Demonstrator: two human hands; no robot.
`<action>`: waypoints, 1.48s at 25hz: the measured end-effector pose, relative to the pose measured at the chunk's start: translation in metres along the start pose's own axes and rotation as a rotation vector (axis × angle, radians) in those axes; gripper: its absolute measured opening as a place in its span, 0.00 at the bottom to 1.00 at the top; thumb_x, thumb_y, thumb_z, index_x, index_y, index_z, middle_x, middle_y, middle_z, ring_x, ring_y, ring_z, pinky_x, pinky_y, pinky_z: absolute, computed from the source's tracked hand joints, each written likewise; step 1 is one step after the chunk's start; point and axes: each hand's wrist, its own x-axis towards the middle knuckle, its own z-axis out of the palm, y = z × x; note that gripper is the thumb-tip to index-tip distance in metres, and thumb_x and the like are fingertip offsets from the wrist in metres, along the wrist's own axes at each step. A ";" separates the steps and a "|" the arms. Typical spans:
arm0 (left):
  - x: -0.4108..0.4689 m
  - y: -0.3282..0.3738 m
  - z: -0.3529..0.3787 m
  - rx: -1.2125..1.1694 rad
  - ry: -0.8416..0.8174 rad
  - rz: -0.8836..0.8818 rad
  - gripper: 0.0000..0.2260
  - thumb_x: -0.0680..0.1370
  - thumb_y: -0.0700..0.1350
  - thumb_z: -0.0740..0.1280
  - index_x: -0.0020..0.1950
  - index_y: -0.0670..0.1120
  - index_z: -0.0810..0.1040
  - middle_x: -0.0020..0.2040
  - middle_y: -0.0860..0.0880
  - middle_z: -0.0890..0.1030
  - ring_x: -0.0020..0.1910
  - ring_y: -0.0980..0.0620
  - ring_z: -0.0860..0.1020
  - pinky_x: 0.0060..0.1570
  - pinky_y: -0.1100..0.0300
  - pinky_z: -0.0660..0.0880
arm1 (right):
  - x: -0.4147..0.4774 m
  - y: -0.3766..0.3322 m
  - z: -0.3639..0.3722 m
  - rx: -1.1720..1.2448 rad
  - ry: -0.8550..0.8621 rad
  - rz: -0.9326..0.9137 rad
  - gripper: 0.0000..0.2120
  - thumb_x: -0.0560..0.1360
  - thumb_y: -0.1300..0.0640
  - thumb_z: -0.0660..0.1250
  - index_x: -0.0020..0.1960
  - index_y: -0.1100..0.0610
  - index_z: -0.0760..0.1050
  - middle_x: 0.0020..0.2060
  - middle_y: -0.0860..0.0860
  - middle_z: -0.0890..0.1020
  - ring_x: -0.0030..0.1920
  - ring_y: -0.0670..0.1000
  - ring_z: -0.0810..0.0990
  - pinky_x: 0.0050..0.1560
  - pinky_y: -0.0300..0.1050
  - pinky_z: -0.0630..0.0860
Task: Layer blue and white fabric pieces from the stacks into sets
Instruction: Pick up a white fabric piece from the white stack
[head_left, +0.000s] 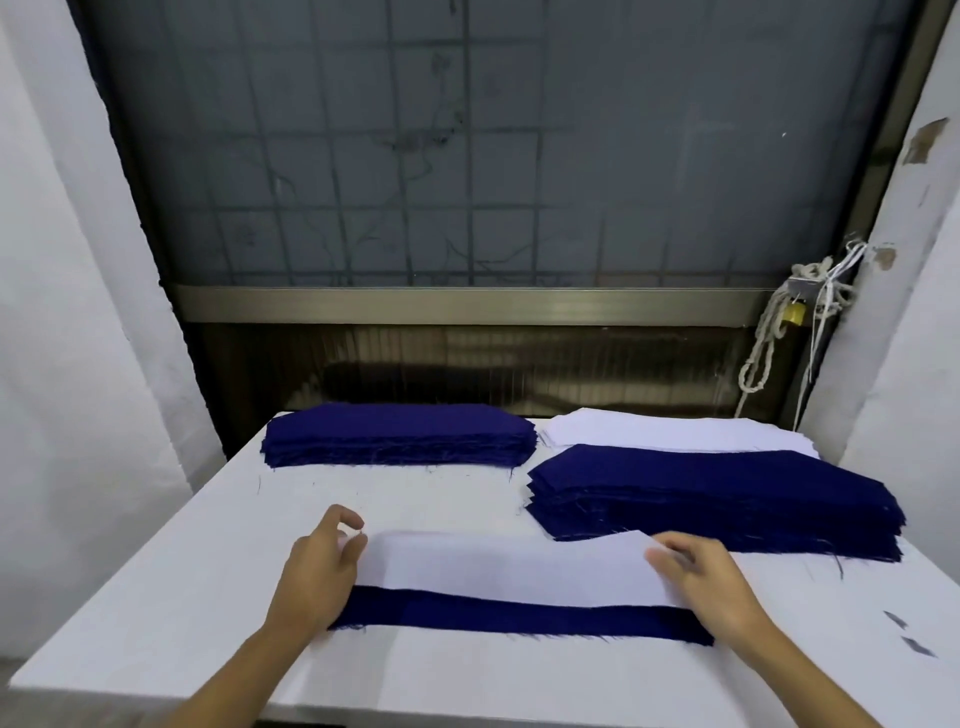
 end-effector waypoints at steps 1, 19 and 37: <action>-0.005 -0.004 0.002 0.006 -0.024 0.018 0.04 0.84 0.45 0.62 0.53 0.56 0.70 0.36 0.49 0.80 0.31 0.50 0.79 0.31 0.60 0.77 | -0.005 0.003 0.003 -0.022 0.047 0.001 0.07 0.81 0.57 0.68 0.46 0.50 0.83 0.42 0.45 0.86 0.45 0.44 0.83 0.50 0.42 0.77; -0.024 -0.012 0.016 0.213 0.053 0.138 0.09 0.79 0.36 0.62 0.47 0.50 0.75 0.41 0.55 0.76 0.43 0.56 0.74 0.36 0.60 0.70 | -0.005 0.028 0.020 -0.488 0.251 -0.068 0.08 0.79 0.61 0.69 0.55 0.51 0.80 0.46 0.43 0.77 0.51 0.46 0.72 0.46 0.39 0.73; -0.021 -0.006 0.012 0.136 0.080 0.123 0.13 0.78 0.36 0.66 0.51 0.55 0.74 0.48 0.60 0.75 0.53 0.59 0.72 0.43 0.64 0.69 | -0.004 0.020 0.012 -0.359 0.458 -0.072 0.09 0.78 0.62 0.69 0.49 0.48 0.79 0.45 0.42 0.75 0.49 0.45 0.70 0.36 0.37 0.69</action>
